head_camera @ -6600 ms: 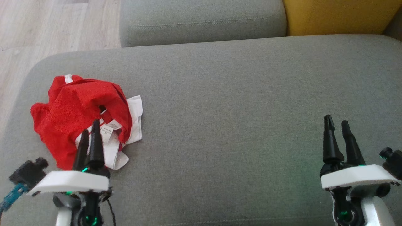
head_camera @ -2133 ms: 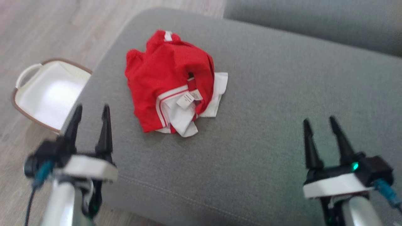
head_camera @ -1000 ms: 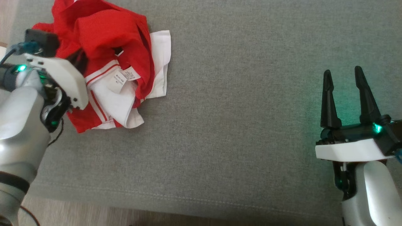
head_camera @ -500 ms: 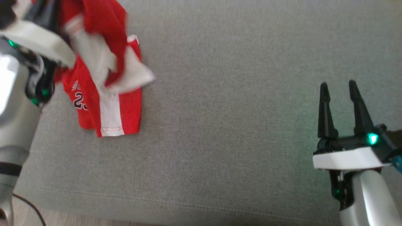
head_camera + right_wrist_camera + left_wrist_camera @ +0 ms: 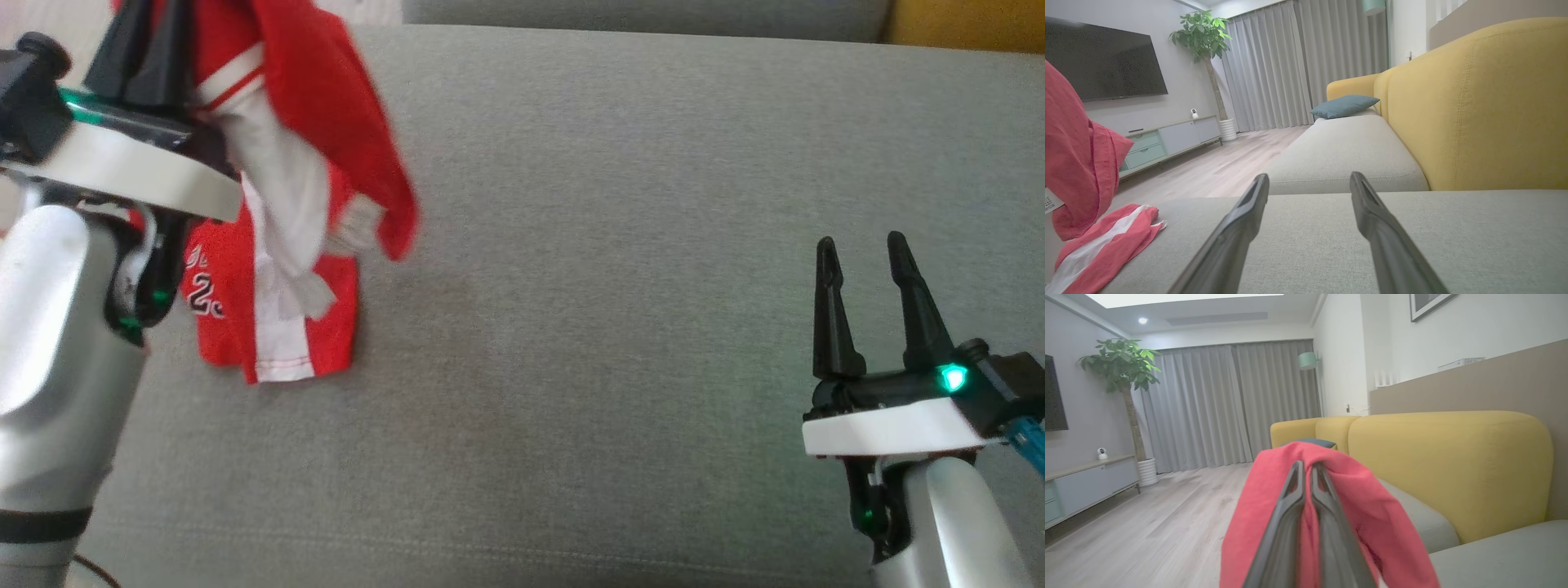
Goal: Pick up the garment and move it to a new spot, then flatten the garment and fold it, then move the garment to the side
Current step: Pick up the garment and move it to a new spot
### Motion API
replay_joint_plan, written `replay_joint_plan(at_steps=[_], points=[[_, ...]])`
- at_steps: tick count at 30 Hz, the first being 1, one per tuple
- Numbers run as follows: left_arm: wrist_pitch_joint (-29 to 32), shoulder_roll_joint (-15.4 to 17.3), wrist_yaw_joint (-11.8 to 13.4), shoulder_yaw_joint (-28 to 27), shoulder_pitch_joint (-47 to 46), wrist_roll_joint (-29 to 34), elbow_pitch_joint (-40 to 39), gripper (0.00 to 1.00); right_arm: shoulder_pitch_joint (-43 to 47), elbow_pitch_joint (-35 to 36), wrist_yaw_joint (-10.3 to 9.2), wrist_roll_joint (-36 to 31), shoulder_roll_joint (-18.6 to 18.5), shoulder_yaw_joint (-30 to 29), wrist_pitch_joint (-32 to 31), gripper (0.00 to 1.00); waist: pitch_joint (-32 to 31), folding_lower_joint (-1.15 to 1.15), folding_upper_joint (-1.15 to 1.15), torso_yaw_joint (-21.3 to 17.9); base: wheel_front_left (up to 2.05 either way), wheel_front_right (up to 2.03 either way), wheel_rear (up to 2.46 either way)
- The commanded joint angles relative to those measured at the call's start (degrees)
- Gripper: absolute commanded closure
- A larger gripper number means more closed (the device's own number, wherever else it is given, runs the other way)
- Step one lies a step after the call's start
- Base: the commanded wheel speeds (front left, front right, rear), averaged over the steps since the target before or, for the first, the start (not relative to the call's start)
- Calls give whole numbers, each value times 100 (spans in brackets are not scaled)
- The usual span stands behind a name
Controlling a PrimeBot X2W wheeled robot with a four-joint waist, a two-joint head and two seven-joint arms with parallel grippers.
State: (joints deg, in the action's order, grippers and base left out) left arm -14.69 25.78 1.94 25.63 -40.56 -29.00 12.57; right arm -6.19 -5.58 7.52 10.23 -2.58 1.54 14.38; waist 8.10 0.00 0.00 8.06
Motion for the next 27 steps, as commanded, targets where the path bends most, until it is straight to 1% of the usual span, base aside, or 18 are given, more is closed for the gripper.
replay_joint_plan(at_steps=[1,7,11,15,23,27], points=[[-10,179,-14,-214,-295,39,-207,100,-32,191,-3,62,-30,141,62,0,-20,0,0,-66,0,0,0],[315,1,-104,113,-304,23,-533,100,-97,270,-3,152,-30,139,62,0,5,0,0,-464,0,0,0],[534,-98,-196,374,-329,55,-707,100,-209,334,-3,154,-30,180,62,0,96,0,0,-886,0,0,0],[679,-270,-224,623,-398,123,-753,100,-304,444,-3,172,-30,138,62,0,205,0,0,-1353,0,0,0],[890,-588,-295,1065,-662,322,-479,100,-427,743,-3,289,-30,196,62,0,541,0,0,-2337,0,0,0],[948,-524,-445,1213,-815,428,75,100,-447,853,-3,392,-30,252,62,0,731,0,0,-2747,0,0,0]])
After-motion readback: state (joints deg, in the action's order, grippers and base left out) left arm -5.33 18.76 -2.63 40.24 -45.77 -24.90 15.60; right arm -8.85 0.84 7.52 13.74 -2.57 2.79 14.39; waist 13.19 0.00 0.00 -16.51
